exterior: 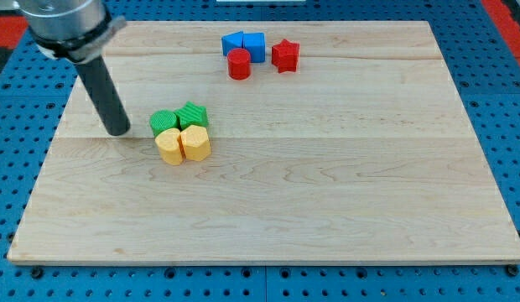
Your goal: Move the yellow blocks to the right of the green star
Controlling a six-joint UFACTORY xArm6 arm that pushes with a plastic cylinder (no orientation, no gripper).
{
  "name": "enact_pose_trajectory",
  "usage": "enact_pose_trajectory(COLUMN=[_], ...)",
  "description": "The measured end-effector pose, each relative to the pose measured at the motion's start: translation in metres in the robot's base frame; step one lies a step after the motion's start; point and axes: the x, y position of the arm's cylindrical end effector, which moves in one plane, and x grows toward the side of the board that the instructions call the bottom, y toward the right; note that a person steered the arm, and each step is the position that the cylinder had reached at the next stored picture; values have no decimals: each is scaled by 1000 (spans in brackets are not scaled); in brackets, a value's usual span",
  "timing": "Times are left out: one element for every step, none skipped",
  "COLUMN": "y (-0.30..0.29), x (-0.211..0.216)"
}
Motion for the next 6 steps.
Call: enact_pose_trajectory(y=[21, 28, 77, 130, 162, 187], x=[9, 30, 24, 23, 13, -12])
